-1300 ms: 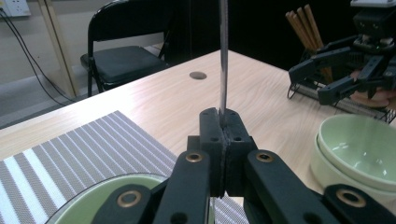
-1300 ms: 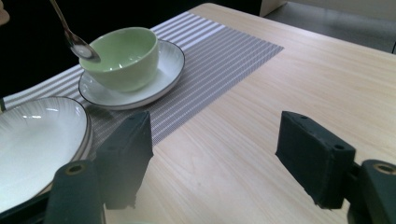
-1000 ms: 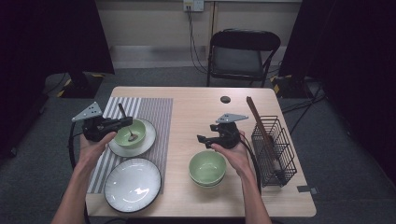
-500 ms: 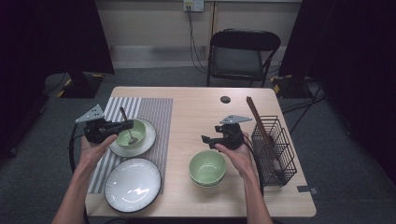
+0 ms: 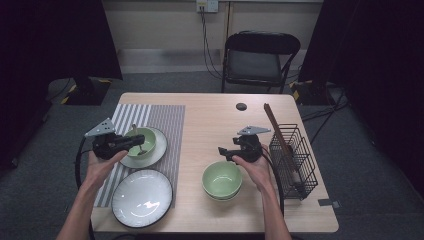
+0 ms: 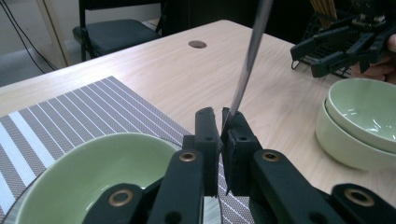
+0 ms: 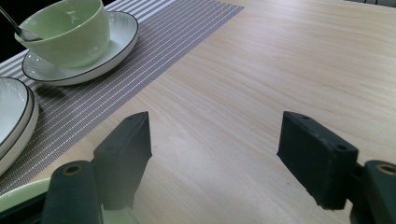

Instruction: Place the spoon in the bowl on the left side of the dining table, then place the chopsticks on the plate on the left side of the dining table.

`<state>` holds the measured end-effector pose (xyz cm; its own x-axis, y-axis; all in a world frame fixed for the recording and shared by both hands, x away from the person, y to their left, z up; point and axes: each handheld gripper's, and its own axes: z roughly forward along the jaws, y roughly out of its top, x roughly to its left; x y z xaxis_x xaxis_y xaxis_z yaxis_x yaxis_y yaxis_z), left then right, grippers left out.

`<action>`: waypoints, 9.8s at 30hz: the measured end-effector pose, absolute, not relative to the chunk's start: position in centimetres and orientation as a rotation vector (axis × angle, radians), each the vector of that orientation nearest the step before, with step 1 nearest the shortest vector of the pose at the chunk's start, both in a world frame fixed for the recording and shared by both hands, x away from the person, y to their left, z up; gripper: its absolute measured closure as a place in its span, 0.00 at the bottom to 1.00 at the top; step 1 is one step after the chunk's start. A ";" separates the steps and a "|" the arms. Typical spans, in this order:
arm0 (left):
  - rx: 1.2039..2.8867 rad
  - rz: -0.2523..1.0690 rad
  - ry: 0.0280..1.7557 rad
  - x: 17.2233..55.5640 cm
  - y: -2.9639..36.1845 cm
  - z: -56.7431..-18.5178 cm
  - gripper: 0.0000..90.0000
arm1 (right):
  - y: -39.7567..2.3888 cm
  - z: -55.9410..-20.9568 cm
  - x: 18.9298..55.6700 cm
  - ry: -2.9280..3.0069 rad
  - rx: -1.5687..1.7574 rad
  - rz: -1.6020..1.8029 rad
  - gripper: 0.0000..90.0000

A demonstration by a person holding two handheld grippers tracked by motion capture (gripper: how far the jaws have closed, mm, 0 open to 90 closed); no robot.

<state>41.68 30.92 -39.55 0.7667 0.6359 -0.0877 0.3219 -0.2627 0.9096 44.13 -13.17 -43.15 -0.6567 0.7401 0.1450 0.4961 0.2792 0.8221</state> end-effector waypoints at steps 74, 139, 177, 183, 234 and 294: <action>1.899 0.296 0.808 39.8 34.4 -42.5 0.88 | -15.6 -50.1 44.5 2.224 1.260 0.976 0.19; 1.805 0.412 0.980 38.8 38.2 -43.9 0.63 | -15.6 -50.1 44.5 2.225 1.258 0.976 0.20; 1.792 0.407 1.035 40.3 39.6 -43.9 0.35 | -15.6 -50.1 44.5 2.223 1.259 0.977 0.20; 1.841 0.404 1.138 39.5 39.7 -44.9 0.33 | -15.6 -50.1 44.5 2.223 1.259 0.976 0.20; 1.995 0.563 1.273 38.6 38.7 -50.2 0.23 | -15.4 -44.2 43.0 2.094 1.189 1.184 0.33; 1.992 0.560 1.273 38.6 38.8 -50.2 0.23 | -22.5 -34.2 42.2 2.041 1.184 1.309 0.47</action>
<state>38.63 38.77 -50.18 0.4242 0.9055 -0.0103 0.6041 -0.2745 0.7481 42.21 -22.48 -34.18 -0.5368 0.8399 0.0806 0.4235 0.1856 0.8867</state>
